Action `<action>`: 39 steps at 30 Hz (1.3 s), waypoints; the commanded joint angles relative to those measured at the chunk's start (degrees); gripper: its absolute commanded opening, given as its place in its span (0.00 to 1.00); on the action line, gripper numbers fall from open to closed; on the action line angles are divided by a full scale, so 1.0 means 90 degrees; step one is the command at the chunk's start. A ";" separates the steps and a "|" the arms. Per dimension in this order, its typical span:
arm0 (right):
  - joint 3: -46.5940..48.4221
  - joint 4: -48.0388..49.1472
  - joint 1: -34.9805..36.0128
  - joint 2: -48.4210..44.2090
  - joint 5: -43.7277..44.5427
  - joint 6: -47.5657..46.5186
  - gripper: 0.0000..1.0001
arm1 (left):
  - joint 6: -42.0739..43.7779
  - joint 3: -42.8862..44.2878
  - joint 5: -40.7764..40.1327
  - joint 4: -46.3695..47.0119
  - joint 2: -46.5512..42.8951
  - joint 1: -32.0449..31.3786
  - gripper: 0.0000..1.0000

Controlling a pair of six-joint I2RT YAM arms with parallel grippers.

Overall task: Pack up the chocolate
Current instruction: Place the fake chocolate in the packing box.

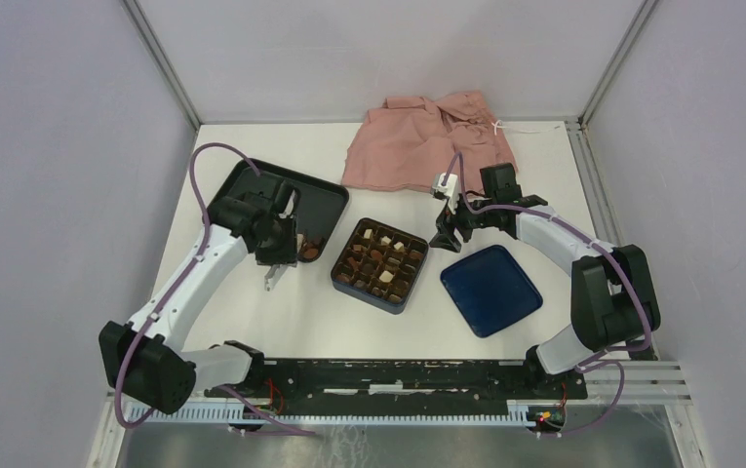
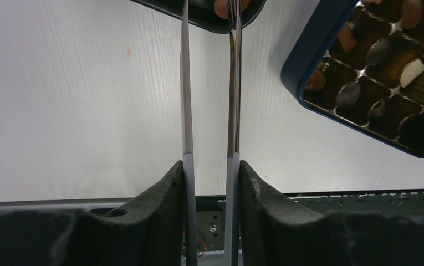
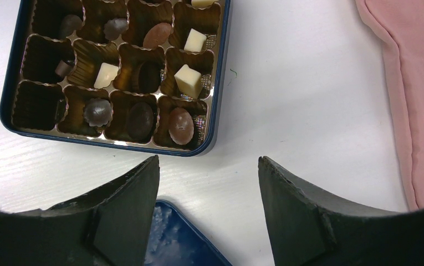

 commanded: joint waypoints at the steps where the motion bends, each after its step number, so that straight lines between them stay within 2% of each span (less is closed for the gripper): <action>1: 0.0272 0.0057 -0.0032 -0.0085 -0.0167 -0.0086 0.71 | 0.0048 0.0423 0.0319 -0.0034 -0.0413 0.0027 0.10; 5: 0.0272 0.0065 -0.0036 -0.0090 -0.0165 -0.0096 0.71 | 0.0101 0.0525 0.0761 -0.0021 -0.0559 0.0025 0.09; 13: 0.0276 0.0057 -0.0085 -0.0110 -0.0145 -0.0113 0.71 | 0.0372 0.0351 0.3660 0.0778 -0.1130 -0.0045 0.08; 15: 0.0278 0.0062 -0.0097 -0.0112 -0.0150 -0.0115 0.71 | 0.0273 0.0187 0.4045 0.1021 -0.1252 -0.0243 0.07; 25: 0.0278 0.0049 -0.0158 -0.0086 -0.0194 -0.0098 0.71 | -0.0101 -0.0080 0.3666 0.1141 -0.0876 -0.1895 0.07; 31: 0.0271 0.0050 -0.0179 -0.0081 -0.0213 -0.0093 0.71 | -0.0005 0.0217 0.3343 0.0794 -0.0589 -0.2118 0.07; 39: 0.0278 0.0051 -0.0178 -0.0078 -0.0223 -0.0098 0.71 | 0.0002 0.0055 0.3221 0.0873 -0.0361 -0.2259 0.09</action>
